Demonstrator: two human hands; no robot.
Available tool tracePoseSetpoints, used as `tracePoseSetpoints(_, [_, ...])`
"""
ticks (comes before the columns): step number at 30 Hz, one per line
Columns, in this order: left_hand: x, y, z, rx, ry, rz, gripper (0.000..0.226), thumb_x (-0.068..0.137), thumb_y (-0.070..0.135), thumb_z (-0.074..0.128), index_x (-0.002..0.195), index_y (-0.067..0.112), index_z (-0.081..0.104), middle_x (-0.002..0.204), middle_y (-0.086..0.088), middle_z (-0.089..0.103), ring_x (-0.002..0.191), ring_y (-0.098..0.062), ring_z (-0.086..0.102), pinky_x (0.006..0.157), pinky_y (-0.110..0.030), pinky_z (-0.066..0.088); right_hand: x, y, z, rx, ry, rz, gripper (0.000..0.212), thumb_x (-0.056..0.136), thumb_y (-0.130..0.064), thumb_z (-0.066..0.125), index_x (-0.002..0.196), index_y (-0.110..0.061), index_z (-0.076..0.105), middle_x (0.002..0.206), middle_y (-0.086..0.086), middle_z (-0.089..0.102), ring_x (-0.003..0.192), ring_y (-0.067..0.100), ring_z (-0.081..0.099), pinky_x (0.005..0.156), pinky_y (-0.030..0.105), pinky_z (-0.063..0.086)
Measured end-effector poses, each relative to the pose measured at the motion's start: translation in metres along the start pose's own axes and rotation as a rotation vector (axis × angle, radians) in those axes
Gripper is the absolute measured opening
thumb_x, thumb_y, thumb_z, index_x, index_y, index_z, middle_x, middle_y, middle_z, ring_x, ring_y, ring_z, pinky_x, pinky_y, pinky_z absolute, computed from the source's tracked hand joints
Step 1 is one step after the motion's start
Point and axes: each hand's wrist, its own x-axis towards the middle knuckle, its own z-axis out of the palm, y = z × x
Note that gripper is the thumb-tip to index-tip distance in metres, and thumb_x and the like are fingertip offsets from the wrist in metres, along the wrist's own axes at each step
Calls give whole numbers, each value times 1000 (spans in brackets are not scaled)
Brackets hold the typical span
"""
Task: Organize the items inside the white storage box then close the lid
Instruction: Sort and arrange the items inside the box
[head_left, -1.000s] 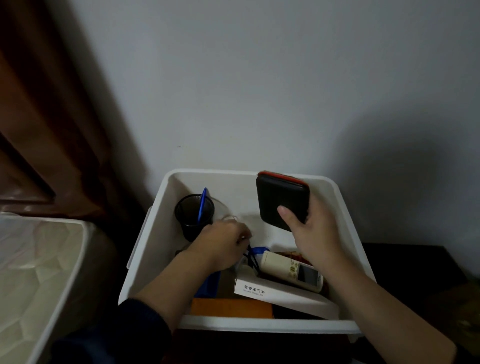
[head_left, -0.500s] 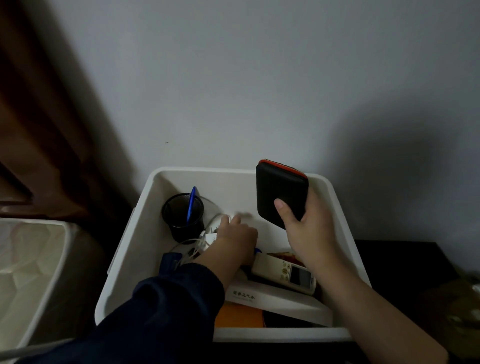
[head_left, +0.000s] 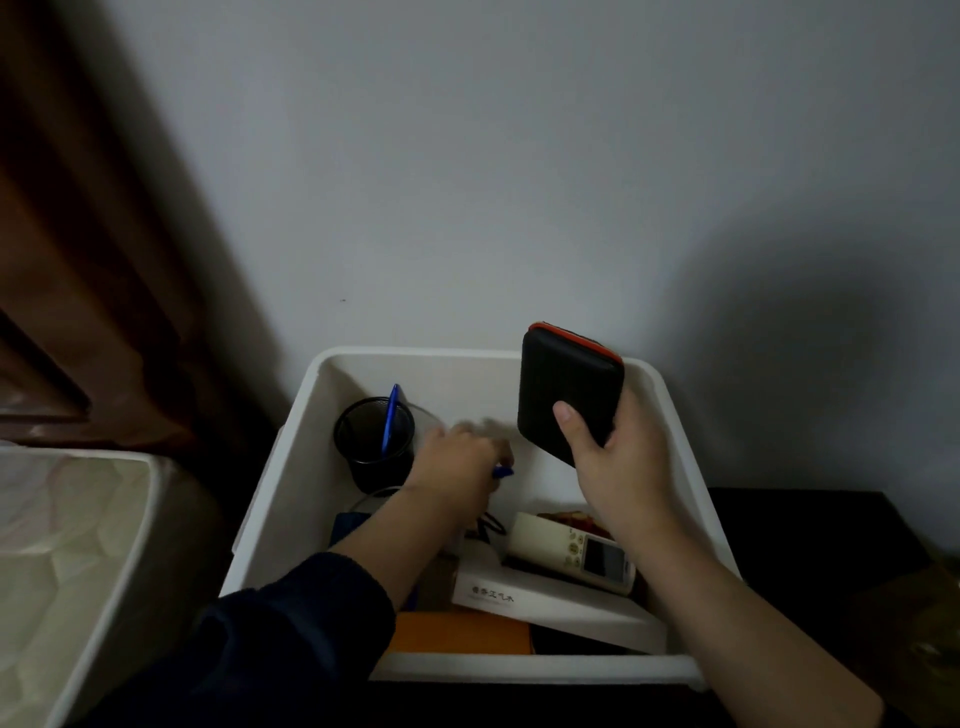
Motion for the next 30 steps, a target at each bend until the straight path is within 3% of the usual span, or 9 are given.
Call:
tracePoseSetpoints(5, [-41,-18,-28,-663,472,-67,23,104,17,64,124,25,71,115,9,70,108,-7,63,97,-31,54,1,1,-1,2,7,-24,36,98,-38,71,128,-47,56,113,-20,69,111,2,67,89,32,59])
tracePoseSetpoints(9, [-69,-33,-49,-1154,727,-208,21,107,16,60,108,37,67,100,5,75,96,-9,73,86,-32,61,2,5,2,-5,-12,-11,38,97,-41,71,131,-44,56,115,-18,69,112,3,67,90,33,58])
tracePoseSetpoints(12, [-85,-49,-60,-1255,885,-279,16,111,20,52,114,34,60,101,-2,76,98,-18,77,90,-47,63,1,5,2,-15,-27,-15,37,97,-43,70,128,-54,54,111,-25,68,108,-5,65,85,24,53])
tracePoseSetpoints(15, [-95,-60,-72,-1158,971,-259,24,114,26,45,131,38,56,89,3,67,79,-16,74,77,-37,64,1,7,4,0,-41,-3,37,97,-43,71,127,-56,55,112,-27,69,109,-5,65,87,25,53])
tracePoseSetpoints(17, [-96,-64,-79,-1170,970,-251,31,114,31,43,140,41,56,81,3,59,60,-22,62,58,-34,58,1,10,5,6,-54,3,39,97,-41,71,132,-49,56,114,-23,69,111,0,66,90,30,55])
tracePoseSetpoints(20, [-86,-68,-83,-1096,932,-360,35,114,29,43,146,30,56,88,4,60,64,-12,51,62,-29,45,2,12,5,7,-69,3,40,96,-42,71,133,-47,56,114,-21,69,112,3,66,93,35,57])
tracePoseSetpoints(24, [-74,-68,-92,-1108,579,-480,29,108,4,48,128,16,65,95,1,66,73,-15,57,61,-20,46,2,13,5,14,-85,6,39,96,-42,71,133,-44,57,117,-16,71,114,8,67,97,43,59])
tracePoseSetpoints(28, [-77,-74,-103,-858,282,-414,20,105,10,58,114,24,69,88,-5,75,54,-13,69,53,-26,56,2,13,5,15,-79,3,38,96,-40,72,132,-45,58,116,-17,71,114,7,68,97,47,60])
tracePoseSetpoints(30, [-80,-80,-108,-638,233,-417,19,102,15,66,114,28,74,95,1,77,52,-12,69,60,-33,62,2,12,5,20,-79,-4,38,97,-40,72,130,-50,57,116,-18,71,114,7,67,96,47,60])
